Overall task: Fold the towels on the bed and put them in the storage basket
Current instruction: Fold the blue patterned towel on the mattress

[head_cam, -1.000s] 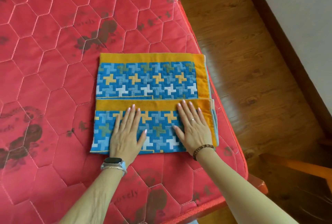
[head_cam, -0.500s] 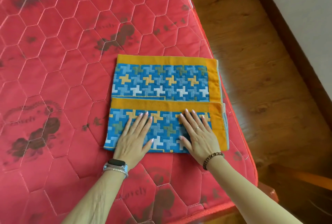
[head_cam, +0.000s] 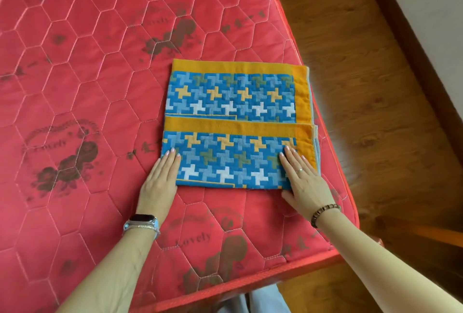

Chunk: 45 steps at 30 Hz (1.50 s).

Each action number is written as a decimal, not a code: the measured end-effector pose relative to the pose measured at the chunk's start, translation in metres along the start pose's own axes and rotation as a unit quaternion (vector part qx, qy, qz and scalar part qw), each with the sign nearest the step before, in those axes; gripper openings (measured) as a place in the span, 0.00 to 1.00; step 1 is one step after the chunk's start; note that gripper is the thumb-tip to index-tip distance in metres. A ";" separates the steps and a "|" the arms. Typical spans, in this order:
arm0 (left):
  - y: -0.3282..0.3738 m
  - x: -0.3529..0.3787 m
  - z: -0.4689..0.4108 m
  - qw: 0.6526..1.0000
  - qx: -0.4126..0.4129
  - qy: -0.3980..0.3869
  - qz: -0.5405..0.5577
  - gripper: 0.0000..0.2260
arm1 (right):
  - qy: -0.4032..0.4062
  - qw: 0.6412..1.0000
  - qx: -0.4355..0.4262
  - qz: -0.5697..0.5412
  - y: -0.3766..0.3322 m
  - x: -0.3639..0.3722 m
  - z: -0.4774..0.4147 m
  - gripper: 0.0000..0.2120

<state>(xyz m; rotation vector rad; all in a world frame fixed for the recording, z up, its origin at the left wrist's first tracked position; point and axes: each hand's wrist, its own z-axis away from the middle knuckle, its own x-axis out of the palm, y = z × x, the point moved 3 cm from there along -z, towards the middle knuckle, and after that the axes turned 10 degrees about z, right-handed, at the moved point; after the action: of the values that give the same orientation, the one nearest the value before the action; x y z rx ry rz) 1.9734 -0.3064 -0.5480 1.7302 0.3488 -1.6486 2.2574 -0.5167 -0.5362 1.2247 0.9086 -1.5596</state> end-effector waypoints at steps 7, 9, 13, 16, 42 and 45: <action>0.001 -0.013 0.008 0.997 0.020 0.062 0.039 0.24 | 0.107 0.994 0.036 0.016 -0.002 -0.009 0.002 0.33; 0.007 -0.026 0.015 0.995 0.049 0.077 0.034 0.19 | 0.081 0.996 0.031 0.003 -0.002 -0.018 0.011 0.30; 0.025 -0.048 0.045 0.997 0.045 0.053 0.021 0.19 | -0.028 0.997 0.061 -0.043 -0.005 -0.033 0.040 0.19; 0.033 -0.059 0.072 0.999 0.012 0.002 0.030 0.10 | -0.120 0.992 0.043 -0.016 -0.008 -0.050 0.065 0.16; 0.007 -0.050 -0.044 0.853 -0.337 0.164 0.363 0.09 | 0.060 0.877 0.359 -0.315 0.060 -0.070 -0.035 0.18; 0.004 -0.039 -0.056 0.865 -0.354 0.155 0.320 0.10 | 0.048 0.872 0.372 -0.315 0.060 -0.059 -0.051 0.19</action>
<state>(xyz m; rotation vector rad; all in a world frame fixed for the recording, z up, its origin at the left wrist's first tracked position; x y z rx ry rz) 2.0128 -0.2625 -0.5133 1.3125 0.4058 -0.6315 2.3344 -0.4746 -0.4913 1.6327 0.8338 -2.5510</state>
